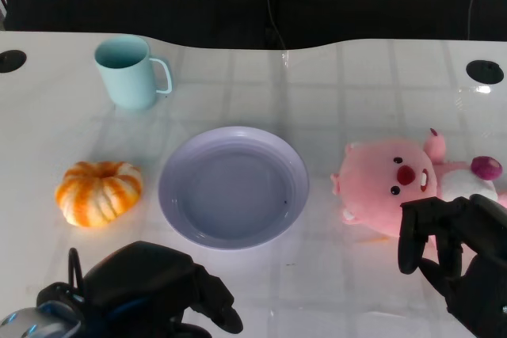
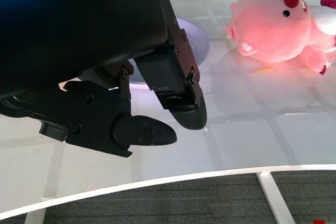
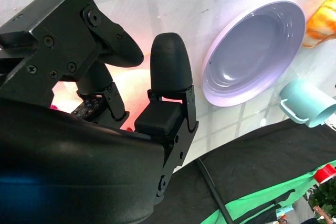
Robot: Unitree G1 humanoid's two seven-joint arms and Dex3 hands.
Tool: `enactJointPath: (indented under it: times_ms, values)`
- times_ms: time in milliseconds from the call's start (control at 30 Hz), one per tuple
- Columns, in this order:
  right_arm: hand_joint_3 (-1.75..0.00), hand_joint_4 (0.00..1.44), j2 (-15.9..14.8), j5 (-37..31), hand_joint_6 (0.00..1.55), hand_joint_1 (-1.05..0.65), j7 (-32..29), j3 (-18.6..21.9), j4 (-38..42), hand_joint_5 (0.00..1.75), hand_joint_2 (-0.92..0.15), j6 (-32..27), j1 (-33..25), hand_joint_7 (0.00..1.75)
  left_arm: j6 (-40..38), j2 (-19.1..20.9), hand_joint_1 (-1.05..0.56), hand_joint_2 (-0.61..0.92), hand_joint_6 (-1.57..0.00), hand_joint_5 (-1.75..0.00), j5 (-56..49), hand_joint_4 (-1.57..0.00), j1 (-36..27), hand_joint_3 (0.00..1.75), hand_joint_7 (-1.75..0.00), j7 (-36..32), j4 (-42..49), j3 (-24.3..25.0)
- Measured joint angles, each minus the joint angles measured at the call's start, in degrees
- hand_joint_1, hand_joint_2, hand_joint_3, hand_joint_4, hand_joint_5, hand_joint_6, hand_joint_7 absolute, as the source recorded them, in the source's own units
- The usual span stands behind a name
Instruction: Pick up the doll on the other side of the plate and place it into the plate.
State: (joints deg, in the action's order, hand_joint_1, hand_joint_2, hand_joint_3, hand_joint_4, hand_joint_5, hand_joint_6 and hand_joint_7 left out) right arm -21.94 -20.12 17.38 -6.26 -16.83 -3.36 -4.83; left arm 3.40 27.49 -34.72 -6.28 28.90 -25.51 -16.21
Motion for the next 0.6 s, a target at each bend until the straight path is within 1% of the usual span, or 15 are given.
enactJointPath:
  times_ms: [100,367,600]
  values:
    - [-1.32,0.84,0.0,-0.2,0.82,-0.03,0.0,0.0,0.0,1.73,-0.36,-0.5,0.0,1.43,0.0,0.0,-0.27,0.92,-1.06,-1.17,0.0,-0.75,0.0,0.29,-0.01,0.0,0.0,0.0]
    - [-1.32,0.85,0.0,-0.2,0.83,-0.03,0.0,0.0,0.0,1.72,-0.36,-0.5,0.0,1.42,0.0,0.0,-0.26,0.92,-1.07,-1.2,0.0,-0.76,0.0,0.28,-0.01,0.0,0.0,0.0]
    - [-1.32,0.85,0.0,-0.2,0.83,-0.03,0.0,0.0,0.0,1.74,-0.36,-0.4,0.0,1.41,0.0,0.0,-0.27,0.92,-1.06,-1.19,0.0,-0.75,0.0,0.28,-0.01,0.0,0.1,0.0]
